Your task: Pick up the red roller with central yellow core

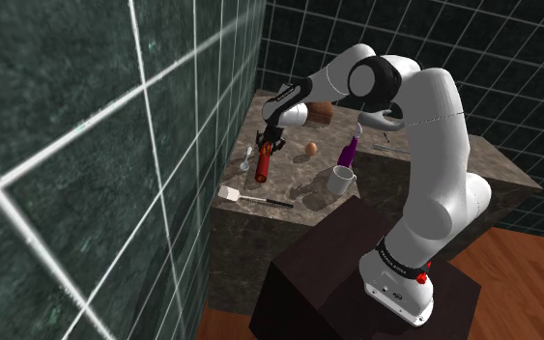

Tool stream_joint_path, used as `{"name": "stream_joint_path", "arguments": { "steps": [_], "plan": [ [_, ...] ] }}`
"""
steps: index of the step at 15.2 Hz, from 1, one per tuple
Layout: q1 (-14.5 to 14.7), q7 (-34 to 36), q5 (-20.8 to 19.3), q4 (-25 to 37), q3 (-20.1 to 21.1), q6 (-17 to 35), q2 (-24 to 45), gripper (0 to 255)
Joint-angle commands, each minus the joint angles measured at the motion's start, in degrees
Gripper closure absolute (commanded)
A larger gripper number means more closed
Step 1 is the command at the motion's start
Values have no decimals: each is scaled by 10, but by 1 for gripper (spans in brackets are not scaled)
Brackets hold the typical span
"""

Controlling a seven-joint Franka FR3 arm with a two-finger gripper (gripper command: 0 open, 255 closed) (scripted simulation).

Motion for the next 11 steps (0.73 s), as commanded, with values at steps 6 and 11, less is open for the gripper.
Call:
{"name": "stream_joint_path", "arguments": {
  "steps": [6, 11],
  "plan": [
    [3, 7, -5, -10, -5, -30, -39, 255],
    [5, 12, -9, -13, -8, -54, -68, 255]
  ]
}}
